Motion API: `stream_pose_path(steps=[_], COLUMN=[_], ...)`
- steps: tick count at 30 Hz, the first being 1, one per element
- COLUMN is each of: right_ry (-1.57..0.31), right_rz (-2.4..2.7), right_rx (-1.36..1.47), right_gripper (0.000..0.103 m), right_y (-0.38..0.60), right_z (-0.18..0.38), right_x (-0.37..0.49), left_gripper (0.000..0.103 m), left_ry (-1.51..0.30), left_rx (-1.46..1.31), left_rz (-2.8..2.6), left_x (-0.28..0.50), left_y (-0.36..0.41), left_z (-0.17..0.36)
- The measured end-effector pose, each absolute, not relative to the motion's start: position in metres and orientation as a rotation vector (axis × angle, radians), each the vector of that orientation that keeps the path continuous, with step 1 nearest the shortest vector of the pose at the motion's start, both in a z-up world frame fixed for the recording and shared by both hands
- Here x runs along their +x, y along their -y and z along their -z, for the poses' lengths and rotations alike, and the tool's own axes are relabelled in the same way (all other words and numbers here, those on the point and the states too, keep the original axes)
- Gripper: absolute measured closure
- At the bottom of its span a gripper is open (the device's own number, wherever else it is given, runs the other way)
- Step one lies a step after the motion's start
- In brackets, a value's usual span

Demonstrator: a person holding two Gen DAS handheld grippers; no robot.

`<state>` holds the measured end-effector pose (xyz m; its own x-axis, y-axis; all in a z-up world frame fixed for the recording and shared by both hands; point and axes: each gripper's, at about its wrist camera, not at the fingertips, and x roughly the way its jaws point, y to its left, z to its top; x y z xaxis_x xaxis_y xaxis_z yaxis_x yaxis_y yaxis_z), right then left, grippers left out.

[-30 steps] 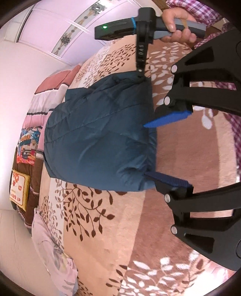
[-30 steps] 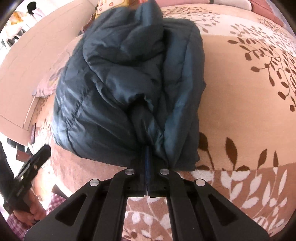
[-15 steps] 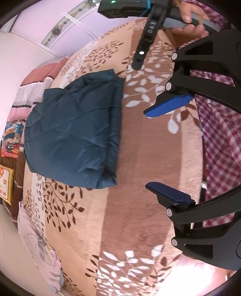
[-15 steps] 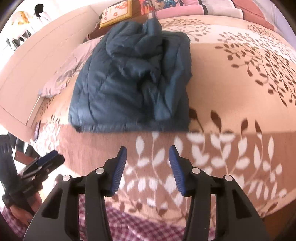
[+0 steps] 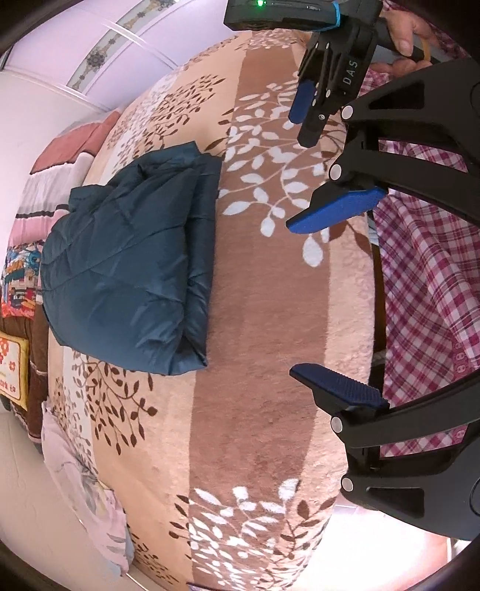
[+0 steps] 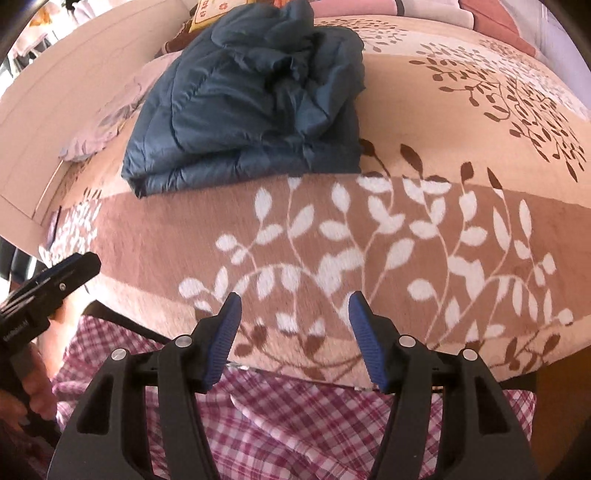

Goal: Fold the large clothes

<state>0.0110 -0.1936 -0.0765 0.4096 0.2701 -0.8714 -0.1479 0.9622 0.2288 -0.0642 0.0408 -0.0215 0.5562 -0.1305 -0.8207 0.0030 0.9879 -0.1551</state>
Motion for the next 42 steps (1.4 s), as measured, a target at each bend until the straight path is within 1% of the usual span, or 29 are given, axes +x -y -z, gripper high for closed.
stream_pose_path(steps=[15, 42], right_ry=[-1.105, -1.126], right_rz=[-0.209, -0.225], right_rx=[0.131, 0.097], right_gripper=[0.042, 0.042], right_y=[0.207, 0.195], right_z=[0.080, 0.088], right_x=[-0.004, -0.002], left_gripper=[0.031, 0.031], left_ry=[-1.008, -1.034], left_rx=[-0.124, -0.111], left_rz=[0.084, 0.052], left_x=[-0.070, -0.072], left_y=[-0.035, -0.038], left_z=[0.029, 0.036])
